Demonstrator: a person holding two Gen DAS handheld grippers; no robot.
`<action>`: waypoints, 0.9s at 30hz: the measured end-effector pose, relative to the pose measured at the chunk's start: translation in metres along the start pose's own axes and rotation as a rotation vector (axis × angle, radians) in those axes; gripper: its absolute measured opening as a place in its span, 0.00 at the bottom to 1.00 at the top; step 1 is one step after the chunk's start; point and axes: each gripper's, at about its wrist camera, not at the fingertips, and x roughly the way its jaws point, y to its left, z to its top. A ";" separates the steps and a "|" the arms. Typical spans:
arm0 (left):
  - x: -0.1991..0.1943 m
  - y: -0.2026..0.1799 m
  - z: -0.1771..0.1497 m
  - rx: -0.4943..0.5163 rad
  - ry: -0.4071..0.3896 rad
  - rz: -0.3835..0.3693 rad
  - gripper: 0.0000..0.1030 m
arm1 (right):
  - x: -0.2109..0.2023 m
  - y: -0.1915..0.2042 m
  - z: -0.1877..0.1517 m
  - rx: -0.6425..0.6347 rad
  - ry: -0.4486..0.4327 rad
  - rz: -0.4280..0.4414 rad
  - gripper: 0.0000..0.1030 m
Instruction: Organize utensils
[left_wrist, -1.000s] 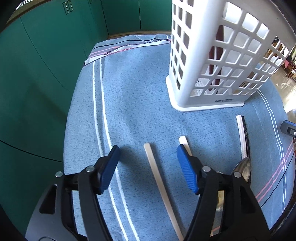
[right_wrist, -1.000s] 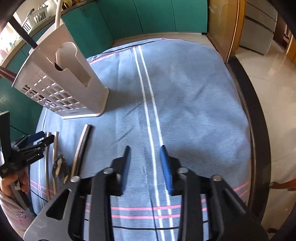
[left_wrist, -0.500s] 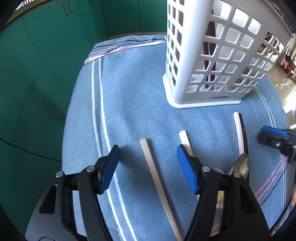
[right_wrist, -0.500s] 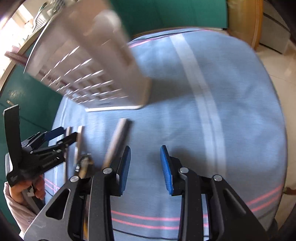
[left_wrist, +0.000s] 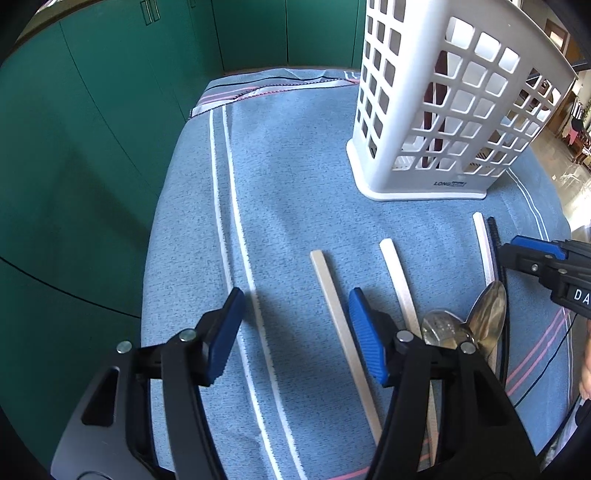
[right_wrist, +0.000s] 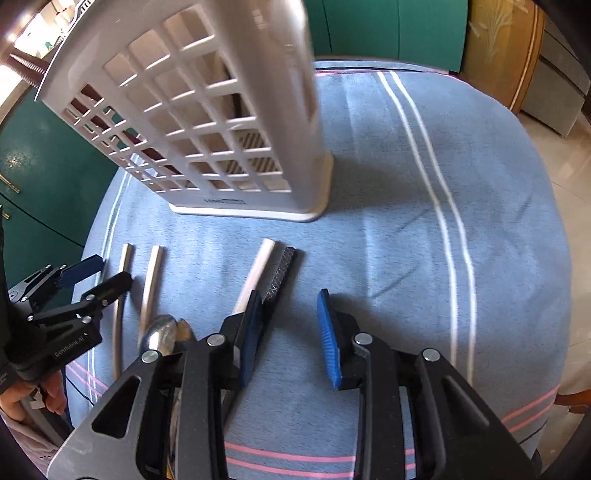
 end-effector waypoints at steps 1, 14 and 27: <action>0.000 -0.001 0.000 0.001 -0.001 0.002 0.57 | 0.002 0.000 0.001 0.005 0.000 -0.003 0.30; 0.006 -0.018 0.020 0.059 0.019 -0.003 0.29 | 0.009 0.037 0.011 -0.083 -0.004 -0.129 0.22; -0.052 -0.022 0.015 0.002 -0.135 -0.078 0.06 | -0.065 0.029 -0.006 -0.061 -0.154 -0.039 0.06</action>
